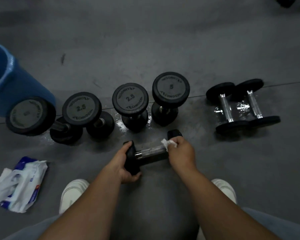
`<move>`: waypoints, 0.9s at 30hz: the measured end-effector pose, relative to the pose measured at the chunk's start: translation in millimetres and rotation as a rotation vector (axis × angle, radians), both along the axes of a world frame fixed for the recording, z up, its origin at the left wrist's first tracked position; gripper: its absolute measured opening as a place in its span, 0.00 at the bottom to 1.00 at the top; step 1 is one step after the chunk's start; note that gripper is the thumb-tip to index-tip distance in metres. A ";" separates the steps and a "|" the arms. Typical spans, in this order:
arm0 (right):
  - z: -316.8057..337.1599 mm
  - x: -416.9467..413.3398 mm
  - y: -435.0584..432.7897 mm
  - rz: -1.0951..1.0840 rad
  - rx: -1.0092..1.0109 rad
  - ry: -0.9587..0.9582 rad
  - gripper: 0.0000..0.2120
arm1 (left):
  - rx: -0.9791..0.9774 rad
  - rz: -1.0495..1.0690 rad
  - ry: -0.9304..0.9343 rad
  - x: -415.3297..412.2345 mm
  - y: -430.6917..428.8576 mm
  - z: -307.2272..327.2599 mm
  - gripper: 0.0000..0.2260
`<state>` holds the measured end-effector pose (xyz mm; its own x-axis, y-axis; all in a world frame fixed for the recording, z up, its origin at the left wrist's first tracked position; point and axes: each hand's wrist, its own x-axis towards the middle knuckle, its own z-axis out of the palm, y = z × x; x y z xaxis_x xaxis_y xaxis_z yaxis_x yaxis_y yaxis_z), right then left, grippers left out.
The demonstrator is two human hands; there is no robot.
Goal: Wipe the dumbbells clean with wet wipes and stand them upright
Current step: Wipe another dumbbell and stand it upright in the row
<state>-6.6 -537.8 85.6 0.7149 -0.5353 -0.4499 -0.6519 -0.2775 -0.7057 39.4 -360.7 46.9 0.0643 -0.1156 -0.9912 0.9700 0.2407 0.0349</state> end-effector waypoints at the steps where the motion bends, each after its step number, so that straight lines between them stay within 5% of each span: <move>1: 6.0 0.3 -6.5 0.004 -0.051 -0.029 0.04 | 0.007 0.013 -0.028 -7.4 -1.7 1.6 0.25; 5: 32.6 0.6 -33.4 0.077 -0.298 -0.144 0.02 | 0.082 -0.009 -0.226 -27.6 -16.9 17.2 0.25; 9: 72.7 0.8 -68.1 0.310 -0.486 -0.105 0.05 | 0.286 -0.171 -0.624 -26.3 -50.4 52.5 0.34; 13: 123.9 20.2 -131.0 0.866 -0.913 0.074 0.10 | 0.511 -0.691 -0.909 -36.0 -95.7 89.3 0.50; 17: 153.9 18.4 -171.3 1.126 -1.019 0.014 0.16 | 0.767 -1.398 -1.087 -56.8 -148.3 116.2 0.56; 22: 104.2 -49.8 -202.9 0.891 -0.982 -0.127 0.17 | 0.760 -1.741 -1.312 -79.1 -191.1 105.1 0.55; 27: 35.4 -106.0 -203.2 0.651 -0.817 -0.184 0.14 | 0.719 -1.900 -1.334 -86.0 -190.6 101.9 0.55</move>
<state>-112.6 -741.0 121.0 0.9931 -0.1158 0.0181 -0.1091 -0.9694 -0.2199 -46.5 -551.3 148.8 0.6933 -0.5807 -0.4267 -0.5577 -0.8074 0.1925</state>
